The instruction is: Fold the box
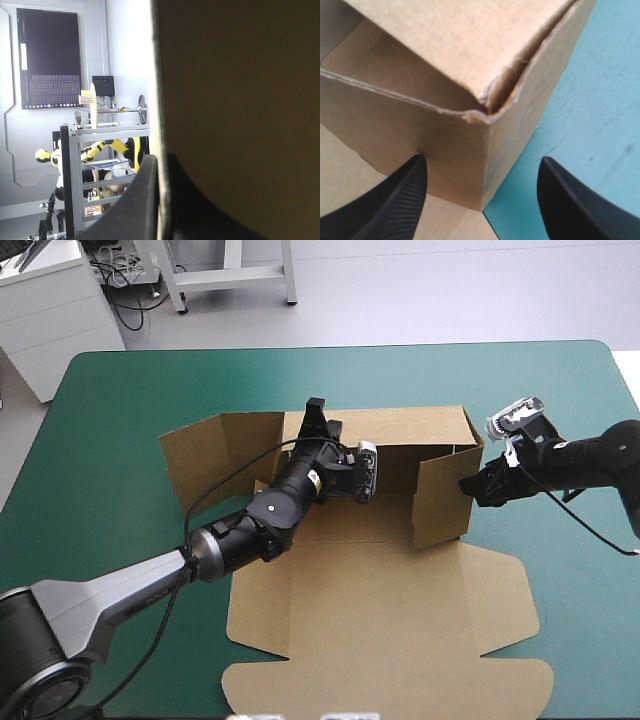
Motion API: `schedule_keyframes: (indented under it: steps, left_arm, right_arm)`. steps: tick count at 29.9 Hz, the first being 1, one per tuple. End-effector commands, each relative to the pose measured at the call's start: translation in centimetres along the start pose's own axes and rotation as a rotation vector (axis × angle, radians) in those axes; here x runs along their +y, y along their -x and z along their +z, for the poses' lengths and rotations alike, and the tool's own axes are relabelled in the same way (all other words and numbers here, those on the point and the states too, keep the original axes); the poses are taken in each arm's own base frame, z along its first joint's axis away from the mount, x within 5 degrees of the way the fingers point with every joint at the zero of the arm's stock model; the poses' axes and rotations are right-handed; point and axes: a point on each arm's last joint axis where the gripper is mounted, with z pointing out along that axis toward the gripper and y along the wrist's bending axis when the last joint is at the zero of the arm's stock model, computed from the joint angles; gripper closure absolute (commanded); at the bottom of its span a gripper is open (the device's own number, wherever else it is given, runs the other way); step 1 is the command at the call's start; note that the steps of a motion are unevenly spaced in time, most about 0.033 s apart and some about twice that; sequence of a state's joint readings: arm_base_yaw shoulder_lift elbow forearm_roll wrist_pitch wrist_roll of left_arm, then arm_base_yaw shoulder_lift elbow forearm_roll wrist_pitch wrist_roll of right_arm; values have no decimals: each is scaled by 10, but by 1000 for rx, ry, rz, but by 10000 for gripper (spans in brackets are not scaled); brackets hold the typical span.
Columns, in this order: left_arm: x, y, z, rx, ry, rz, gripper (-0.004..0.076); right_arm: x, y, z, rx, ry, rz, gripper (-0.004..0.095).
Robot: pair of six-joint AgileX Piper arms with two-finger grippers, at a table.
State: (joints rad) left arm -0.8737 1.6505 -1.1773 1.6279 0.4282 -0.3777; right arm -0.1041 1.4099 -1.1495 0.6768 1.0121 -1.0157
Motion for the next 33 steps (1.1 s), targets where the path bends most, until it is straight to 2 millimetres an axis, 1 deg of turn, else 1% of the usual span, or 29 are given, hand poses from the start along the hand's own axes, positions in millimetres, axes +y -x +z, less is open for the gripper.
schedule_keyframes:
  steps: [1,6,10,17,28,31,33]
  left_arm:
    - [19,6,-12,-45,67,23,756]
    - [22,4,-12,-25,91,38,756]
    - [24,3,-12,-24,116,32,756]
    - [34,6,-13,-34,151,-22,756]
    - [34,7,-13,-36,150,-25,756]
    - [34,7,-13,-36,150,-25,756]
    - [34,7,-13,-36,150,-25,756]
  right_arm:
    - [2,9,-1,-43,28,11,291]
    - [4,12,14,-31,44,3,291]
    - [2,14,19,-44,25,18,291]
    - [0,12,20,-26,14,8,292]
    - [-3,15,20,-56,-27,19,292]
    - [-4,16,20,-62,-37,20,324]
    - [-5,16,20,-66,-43,24,365]
